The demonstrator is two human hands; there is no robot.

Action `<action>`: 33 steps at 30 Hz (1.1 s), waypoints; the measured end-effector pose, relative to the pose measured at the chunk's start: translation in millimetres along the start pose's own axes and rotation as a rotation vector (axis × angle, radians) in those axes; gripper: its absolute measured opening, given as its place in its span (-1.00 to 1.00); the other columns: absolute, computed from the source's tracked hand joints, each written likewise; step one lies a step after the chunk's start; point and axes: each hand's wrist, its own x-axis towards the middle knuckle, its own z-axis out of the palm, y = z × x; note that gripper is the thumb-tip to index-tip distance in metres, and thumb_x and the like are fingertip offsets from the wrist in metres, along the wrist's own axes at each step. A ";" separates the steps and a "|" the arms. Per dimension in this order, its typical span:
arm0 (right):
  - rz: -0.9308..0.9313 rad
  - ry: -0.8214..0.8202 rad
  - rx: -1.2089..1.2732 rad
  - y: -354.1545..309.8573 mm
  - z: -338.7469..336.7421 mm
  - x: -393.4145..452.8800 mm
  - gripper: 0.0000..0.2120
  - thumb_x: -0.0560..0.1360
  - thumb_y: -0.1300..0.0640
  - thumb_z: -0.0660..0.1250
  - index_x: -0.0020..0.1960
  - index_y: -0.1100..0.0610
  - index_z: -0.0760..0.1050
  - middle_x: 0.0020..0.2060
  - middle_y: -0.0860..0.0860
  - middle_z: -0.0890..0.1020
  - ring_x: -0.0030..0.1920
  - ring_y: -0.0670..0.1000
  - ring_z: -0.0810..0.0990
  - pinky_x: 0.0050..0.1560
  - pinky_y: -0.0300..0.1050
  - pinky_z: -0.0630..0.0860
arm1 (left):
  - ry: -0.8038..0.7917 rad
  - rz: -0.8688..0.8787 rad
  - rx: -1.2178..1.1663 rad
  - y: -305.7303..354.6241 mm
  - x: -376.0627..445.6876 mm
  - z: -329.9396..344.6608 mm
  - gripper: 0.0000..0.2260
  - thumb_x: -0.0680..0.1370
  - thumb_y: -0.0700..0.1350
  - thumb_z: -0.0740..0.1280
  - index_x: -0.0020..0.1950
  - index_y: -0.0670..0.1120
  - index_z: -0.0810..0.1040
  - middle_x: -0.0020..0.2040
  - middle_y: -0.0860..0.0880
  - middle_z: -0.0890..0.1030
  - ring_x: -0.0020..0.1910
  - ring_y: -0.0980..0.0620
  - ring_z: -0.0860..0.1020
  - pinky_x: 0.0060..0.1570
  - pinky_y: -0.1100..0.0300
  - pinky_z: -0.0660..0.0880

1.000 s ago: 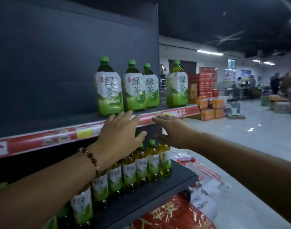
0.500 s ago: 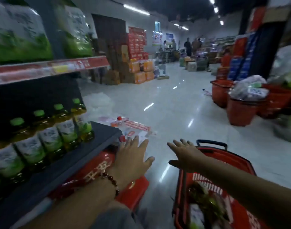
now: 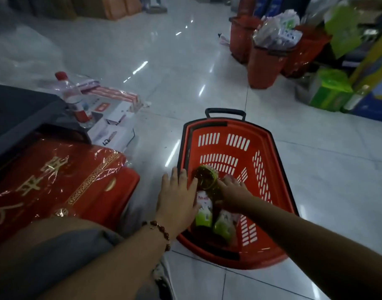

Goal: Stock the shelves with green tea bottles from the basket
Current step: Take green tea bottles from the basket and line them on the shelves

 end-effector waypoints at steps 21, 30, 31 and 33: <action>0.286 0.182 0.043 -41.9 49.5 141.4 -0.06 0.52 -0.02 0.38 0.60 0.10 -0.23 0.51 0.29 0.17 0.49 0.31 0.23 0.46 0.23 0.28 | -0.069 0.008 -0.177 -7.4 37.2 54.3 -0.28 0.63 0.23 0.08 0.61 0.00 -0.25 0.59 -0.17 -0.33 0.56 -0.25 -0.31 0.52 -0.23 -0.10; 0.371 0.300 0.853 1.1 15.5 131.9 -0.19 0.36 0.03 0.56 0.46 0.11 0.21 0.33 0.12 0.46 0.32 0.18 0.49 0.20 0.14 0.56 | -0.067 0.013 -0.199 -12.2 34.5 56.9 -0.28 0.62 0.24 0.09 0.62 0.00 -0.22 0.60 -0.14 -0.31 0.57 -0.21 -0.30 0.52 -0.24 -0.08; 0.402 0.307 1.005 5.6 6.0 126.6 -0.23 0.39 0.06 0.54 0.46 0.15 0.22 0.33 0.13 0.47 0.30 0.18 0.52 0.17 0.08 0.57 | -0.069 0.015 -0.200 -13.1 33.6 56.2 -0.28 0.62 0.24 0.09 0.62 -0.01 -0.21 0.61 -0.14 -0.31 0.57 -0.20 -0.30 0.51 -0.23 -0.08; 0.459 0.314 1.205 15.0 -6.7 115.2 -0.27 0.44 0.08 0.51 0.46 0.22 0.22 0.30 0.12 0.48 0.26 0.17 0.54 0.15 0.04 0.59 | -0.084 0.018 -0.208 -14.2 32.2 52.6 -0.27 0.63 0.24 0.09 0.62 -0.01 -0.21 0.61 -0.12 -0.31 0.58 -0.18 -0.30 0.51 -0.21 -0.10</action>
